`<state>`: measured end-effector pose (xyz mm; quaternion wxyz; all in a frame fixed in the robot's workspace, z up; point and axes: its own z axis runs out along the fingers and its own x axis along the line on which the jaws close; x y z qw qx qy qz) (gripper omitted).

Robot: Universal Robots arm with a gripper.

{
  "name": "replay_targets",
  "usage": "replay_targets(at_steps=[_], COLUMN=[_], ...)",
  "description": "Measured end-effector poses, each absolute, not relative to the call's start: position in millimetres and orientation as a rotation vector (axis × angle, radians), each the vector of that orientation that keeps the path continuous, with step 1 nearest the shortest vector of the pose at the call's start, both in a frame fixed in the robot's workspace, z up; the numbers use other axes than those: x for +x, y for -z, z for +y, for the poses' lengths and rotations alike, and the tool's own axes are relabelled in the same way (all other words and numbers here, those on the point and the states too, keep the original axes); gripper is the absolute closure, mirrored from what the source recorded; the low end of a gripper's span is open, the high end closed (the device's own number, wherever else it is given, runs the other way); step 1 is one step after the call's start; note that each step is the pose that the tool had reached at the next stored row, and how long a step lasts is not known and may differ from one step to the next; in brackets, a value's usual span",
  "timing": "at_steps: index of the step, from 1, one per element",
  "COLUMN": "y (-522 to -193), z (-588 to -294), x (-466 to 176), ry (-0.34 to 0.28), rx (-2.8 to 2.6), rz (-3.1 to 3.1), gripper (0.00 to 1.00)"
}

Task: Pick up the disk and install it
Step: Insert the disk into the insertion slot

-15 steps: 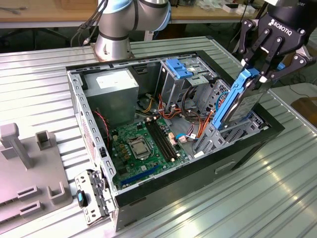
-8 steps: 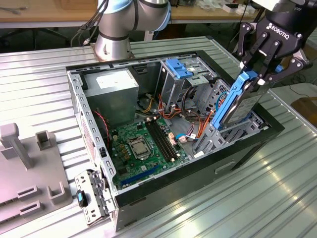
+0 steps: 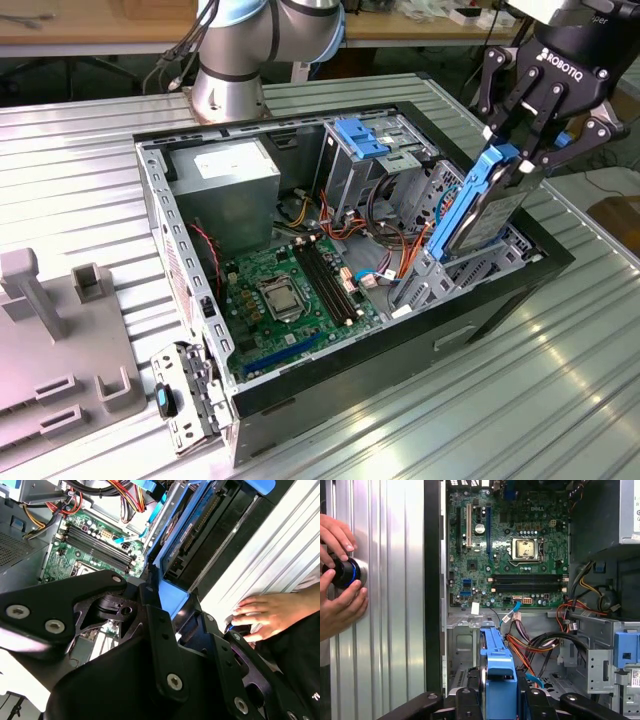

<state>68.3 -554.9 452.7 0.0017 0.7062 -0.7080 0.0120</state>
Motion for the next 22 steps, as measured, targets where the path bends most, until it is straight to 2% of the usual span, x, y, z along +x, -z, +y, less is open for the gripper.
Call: replay_targets(at_steps=[22], y=[-442.8], z=[-554.9], x=[68.3], ry=[-0.038], rx=[2.216], rz=[-2.222], gripper=[0.63])
